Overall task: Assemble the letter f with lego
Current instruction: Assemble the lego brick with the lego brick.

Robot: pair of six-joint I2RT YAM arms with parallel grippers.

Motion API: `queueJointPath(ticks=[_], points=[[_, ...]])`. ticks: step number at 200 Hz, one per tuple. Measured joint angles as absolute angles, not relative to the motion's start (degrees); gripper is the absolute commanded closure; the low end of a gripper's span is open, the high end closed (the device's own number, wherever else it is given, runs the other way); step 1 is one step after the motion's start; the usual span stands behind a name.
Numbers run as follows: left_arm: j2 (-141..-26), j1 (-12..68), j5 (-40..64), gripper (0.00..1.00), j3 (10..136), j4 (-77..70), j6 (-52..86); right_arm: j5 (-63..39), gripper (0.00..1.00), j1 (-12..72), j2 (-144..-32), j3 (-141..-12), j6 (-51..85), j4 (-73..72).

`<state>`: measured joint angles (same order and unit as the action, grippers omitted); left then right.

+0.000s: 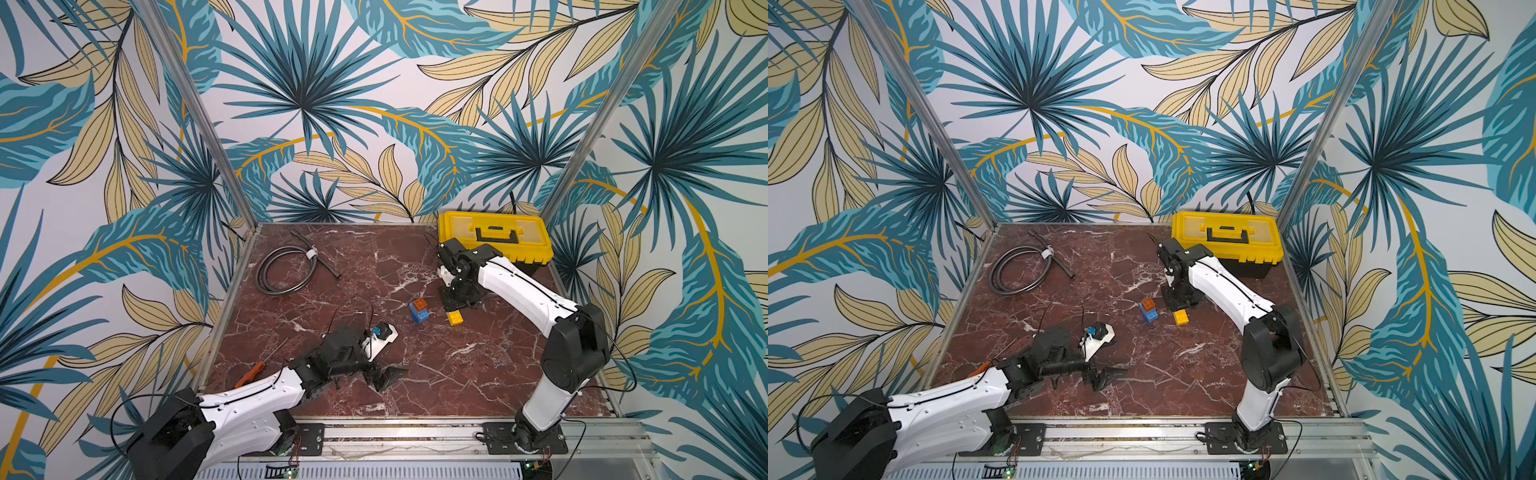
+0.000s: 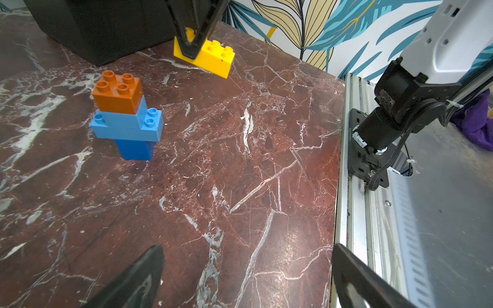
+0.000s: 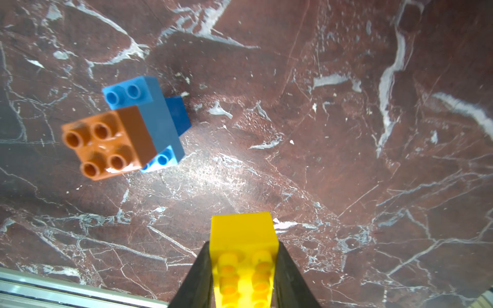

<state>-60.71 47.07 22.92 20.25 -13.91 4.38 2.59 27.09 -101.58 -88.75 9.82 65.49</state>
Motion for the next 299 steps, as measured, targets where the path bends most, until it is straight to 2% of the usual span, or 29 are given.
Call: queueJointPath(ticks=[197, 299], points=[[-59.1, 47.1, 15.7, 0.01, 20.2, -13.9, 5.6, 3.5, 0.76, 32.9, -115.6, -111.9, 5.3, 74.9], [-59.1, 47.1, 15.4, 0.01, 20.2, -13.9, 5.6, 4.6, 0.76, 35.0, -119.4, -114.9, 4.2, 77.0]])
